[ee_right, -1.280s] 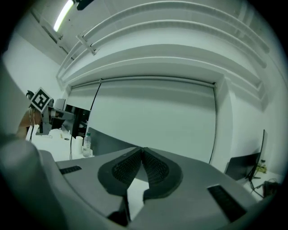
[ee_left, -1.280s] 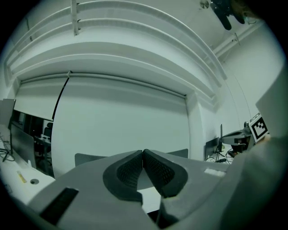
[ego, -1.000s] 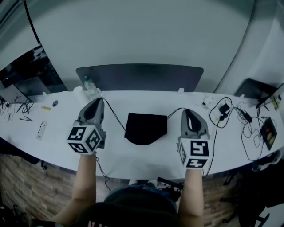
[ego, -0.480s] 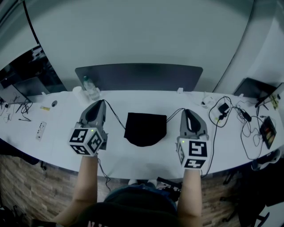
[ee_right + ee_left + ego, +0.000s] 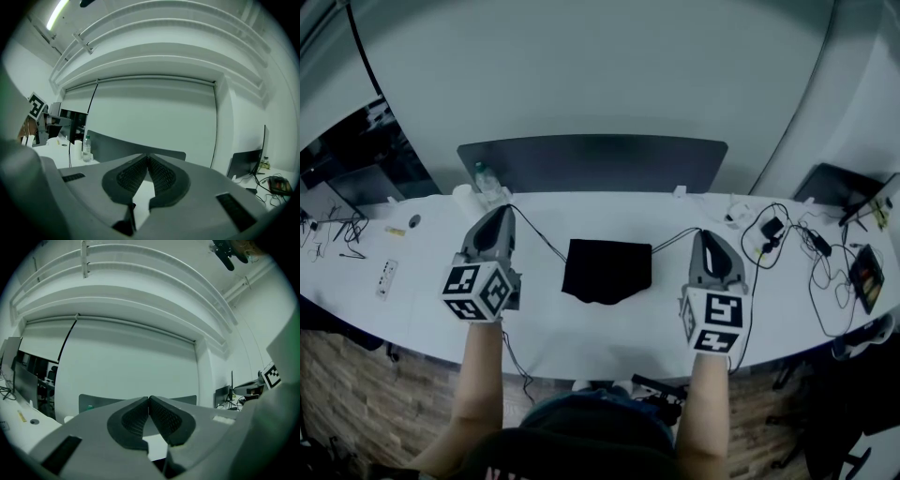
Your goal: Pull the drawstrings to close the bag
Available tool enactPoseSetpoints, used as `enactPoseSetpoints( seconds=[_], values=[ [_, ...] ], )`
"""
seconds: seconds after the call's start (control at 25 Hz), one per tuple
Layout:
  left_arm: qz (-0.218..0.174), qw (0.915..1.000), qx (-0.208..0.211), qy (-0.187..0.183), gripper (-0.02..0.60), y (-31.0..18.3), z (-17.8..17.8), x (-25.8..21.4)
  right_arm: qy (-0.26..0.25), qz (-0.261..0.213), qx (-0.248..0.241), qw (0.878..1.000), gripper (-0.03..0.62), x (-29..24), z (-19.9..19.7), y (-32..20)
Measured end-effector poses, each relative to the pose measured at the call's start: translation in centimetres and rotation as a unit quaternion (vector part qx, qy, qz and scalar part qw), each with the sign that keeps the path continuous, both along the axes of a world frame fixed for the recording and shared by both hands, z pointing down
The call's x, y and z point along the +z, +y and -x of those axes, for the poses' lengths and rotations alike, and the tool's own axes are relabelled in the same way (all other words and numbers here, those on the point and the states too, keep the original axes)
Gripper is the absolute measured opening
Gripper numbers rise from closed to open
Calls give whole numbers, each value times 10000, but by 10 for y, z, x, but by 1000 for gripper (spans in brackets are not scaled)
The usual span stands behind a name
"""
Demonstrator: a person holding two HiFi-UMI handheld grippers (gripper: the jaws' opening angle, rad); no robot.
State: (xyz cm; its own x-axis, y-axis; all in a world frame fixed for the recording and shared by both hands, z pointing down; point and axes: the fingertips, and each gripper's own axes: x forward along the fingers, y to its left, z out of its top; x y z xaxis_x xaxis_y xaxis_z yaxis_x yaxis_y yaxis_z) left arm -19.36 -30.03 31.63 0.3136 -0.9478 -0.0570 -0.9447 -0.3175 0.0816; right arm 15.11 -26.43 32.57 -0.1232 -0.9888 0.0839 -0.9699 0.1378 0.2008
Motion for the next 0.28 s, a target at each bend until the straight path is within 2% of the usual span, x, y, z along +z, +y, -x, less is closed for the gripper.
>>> enactPoseSetpoints(
  seconds=[0.28],
  values=[
    [31, 10000, -91, -20, 14, -7, 6, 2, 25, 50, 93, 9999, 8, 1, -6, -5]
  ],
)
